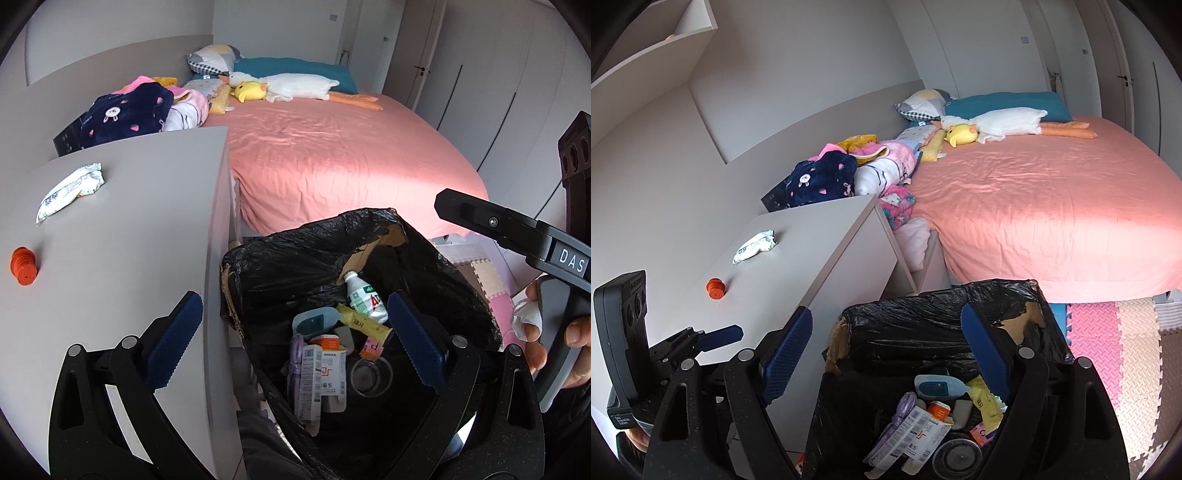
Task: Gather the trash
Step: 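Open both tools to drop the white box and yellow wrapper into the bag, then move both open tools to the desk toward the orange cap and foil packet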
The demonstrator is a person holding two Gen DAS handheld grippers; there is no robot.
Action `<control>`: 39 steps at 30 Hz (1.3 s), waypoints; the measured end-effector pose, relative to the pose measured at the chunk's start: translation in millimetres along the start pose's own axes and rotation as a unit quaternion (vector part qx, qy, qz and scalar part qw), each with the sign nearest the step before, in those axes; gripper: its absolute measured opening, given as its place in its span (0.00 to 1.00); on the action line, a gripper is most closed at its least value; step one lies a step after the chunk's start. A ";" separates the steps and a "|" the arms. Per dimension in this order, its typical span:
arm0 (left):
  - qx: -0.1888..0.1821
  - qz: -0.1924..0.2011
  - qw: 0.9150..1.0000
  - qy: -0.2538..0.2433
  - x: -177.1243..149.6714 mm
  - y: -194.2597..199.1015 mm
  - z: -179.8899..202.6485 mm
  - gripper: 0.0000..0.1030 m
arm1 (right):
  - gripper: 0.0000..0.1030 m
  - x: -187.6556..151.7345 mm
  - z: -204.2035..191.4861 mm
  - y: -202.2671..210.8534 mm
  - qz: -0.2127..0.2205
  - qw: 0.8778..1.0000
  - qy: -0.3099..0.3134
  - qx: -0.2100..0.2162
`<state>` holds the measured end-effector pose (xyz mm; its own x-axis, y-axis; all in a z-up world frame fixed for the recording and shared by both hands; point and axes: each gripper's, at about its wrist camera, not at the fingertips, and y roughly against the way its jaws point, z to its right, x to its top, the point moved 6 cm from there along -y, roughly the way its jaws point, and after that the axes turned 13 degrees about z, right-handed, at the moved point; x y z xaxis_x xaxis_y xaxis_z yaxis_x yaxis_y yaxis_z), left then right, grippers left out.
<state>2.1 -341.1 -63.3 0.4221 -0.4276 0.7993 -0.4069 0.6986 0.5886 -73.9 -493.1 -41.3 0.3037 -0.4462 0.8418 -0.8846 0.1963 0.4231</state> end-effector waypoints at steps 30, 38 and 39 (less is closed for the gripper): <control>0.111 0.026 0.989 0.096 -7.1 27.8 -154.9 0.94 | 0.81 -20.5 -117.3 -95.3 -0.054 0.991 0.070 0.096; 0.138 0.033 0.982 0.126 -11.7 32.2 -198.6 0.94 | 0.81 -24.0 -144.7 -125.3 -0.067 0.988 0.084 0.110; 0.140 0.035 0.981 0.128 -11.8 32.9 -202.7 0.94 | 0.81 -24.3 -147.4 -128.6 -0.069 0.988 0.085 0.111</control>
<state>148.0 -196.7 -77.8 0.5613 -0.2007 0.8029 -0.6333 0.5204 0.5728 84.7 -378.7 -66.8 0.4655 -0.2984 0.8332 -0.8804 -0.0602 0.4704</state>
